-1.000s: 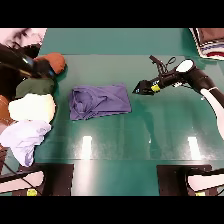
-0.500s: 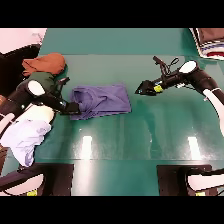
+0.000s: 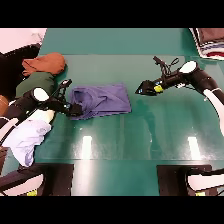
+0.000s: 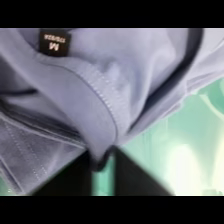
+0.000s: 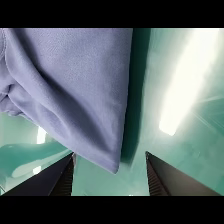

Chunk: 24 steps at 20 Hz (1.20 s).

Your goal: Fold the shirts.

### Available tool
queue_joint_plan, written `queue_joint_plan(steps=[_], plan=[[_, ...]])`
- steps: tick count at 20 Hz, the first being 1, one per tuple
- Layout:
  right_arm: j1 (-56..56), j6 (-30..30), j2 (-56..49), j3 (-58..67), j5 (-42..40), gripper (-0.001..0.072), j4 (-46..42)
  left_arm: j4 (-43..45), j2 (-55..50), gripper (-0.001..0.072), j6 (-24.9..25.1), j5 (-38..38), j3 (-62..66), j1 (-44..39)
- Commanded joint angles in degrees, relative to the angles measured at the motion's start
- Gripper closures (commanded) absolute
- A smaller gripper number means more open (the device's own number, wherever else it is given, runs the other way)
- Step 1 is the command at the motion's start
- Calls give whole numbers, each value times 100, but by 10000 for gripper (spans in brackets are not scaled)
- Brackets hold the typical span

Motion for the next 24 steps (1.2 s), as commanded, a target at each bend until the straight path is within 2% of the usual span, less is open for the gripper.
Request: queue_joint_plan(steps=[1, 4, 5, 7, 8, 9, 10, 11, 12, 15, 16, 17, 18, 21, 24], plan=[[-7, 11, 4, 0, 70, 204, 0, 765, 7, 684, 170, -863, 293, 7], [-70, 87, 4, -2, 190, 205, -7, 2216, 42, 684, 122, -1869, 839, 7], [-85, 116, 4, 0, 216, 205, -7, 2610, 103, 684, 24, -1952, 890, 7], [-94, 118, 2, 0, 229, 205, -7, 2778, 166, 682, -214, -1956, 876, 7], [-94, 118, 2, -2, 192, 205, -7, 2734, 166, 545, -345, -1954, 850, 7], [-94, 118, 2, -2, 205, 203, -4, 2638, 166, 190, -389, -1919, 850, 7], [-94, 118, 2, -2, 221, 199, -2, 2570, 170, 59, -402, -1823, 879, 7], [-94, 120, 0, -2, 214, 186, -2, 2570, 173, 98, -433, -1784, 962, 7], [-94, 170, -17, -2, 155, 100, -2, 2540, 173, 100, -459, -1786, 1123, 7], [15, 245, -341, -2, 79, 94, 201, 1703, 173, 102, -463, -1729, 1834, 4], [79, 243, -535, 0, 13, 94, 361, 1268, 173, 137, -369, -1641, 2013, 4], [149, 240, -721, 0, -85, 94, 540, 946, 173, 431, -236, -1541, 2124, 7], [234, 216, -927, 0, -221, 94, 772, 634, 173, 687, -13, -1401, 2184, 4], [531, -107, -1460, 72, -516, 96, 1657, 31, 170, 683, 70, -1012, 2197, 4], [986, -96, -1987, 745, -481, 100, 1655, -90, 170, 684, 68, -898, 2197, 4]])
